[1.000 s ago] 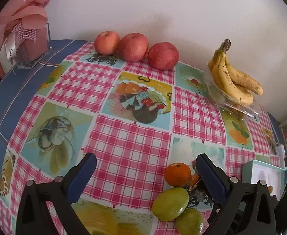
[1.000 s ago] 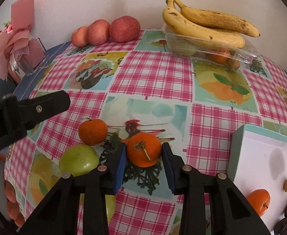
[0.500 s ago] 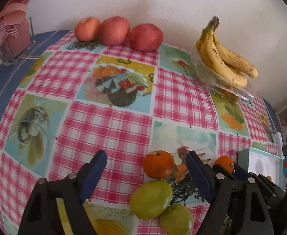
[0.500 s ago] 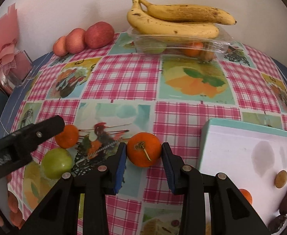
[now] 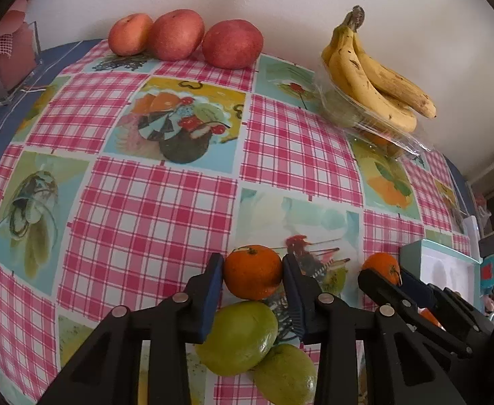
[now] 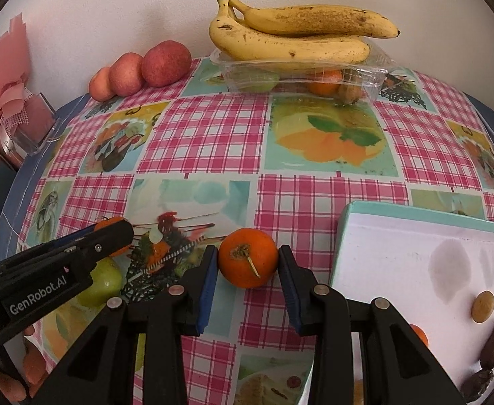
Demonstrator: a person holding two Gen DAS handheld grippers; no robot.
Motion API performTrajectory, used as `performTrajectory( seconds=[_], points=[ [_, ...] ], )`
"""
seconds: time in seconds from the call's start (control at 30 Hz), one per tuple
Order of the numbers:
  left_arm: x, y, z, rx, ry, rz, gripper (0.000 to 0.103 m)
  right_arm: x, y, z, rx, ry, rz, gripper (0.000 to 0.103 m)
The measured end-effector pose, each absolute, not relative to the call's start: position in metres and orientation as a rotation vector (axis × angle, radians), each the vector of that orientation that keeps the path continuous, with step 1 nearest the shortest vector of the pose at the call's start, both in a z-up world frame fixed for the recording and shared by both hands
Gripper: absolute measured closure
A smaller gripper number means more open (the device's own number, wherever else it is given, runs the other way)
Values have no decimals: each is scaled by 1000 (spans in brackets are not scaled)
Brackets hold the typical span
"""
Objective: Organize fruits
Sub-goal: 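Lift and carry both mandarins toward the white tray with both tools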
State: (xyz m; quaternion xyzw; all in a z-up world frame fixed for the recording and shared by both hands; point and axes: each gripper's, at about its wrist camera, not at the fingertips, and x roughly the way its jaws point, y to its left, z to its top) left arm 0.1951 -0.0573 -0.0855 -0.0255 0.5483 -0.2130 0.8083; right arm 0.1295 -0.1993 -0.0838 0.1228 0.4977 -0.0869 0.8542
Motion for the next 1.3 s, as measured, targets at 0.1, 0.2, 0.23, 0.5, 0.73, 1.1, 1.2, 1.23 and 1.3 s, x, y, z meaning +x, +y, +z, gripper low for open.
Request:
performTrajectory(
  seconds=[0.1,0.2,0.23,0.5,0.73,1.1,1.2,1.23,1.3],
  points=[
    [194,-55,-77,-62,1161,-460,66,129,-198,-78,257,1036,-180,66],
    [189,-53,-58,-55,1118,-465,66,127,-198,-69,257,1023,-180,66],
    [187,-52,-51,-49,1104,-464,66,126,-197,-64,257,1013,-181,66],
    [170,-40,-14,-23,1043,-443,66,111,-198,-29,260,975,-204,66],
    [152,-29,1,-22,1027,-419,66,89,-203,-12,275,972,-236,66],
    [113,-36,17,-2,998,-448,66,46,-210,1,308,945,-277,66],
    [105,-42,19,6,994,-463,66,36,-214,2,318,947,-290,66],
    [103,-44,20,10,991,-468,66,32,-216,3,320,946,-297,66],
    [100,-51,21,23,986,-475,66,28,-220,4,322,944,-308,66]
  ],
)
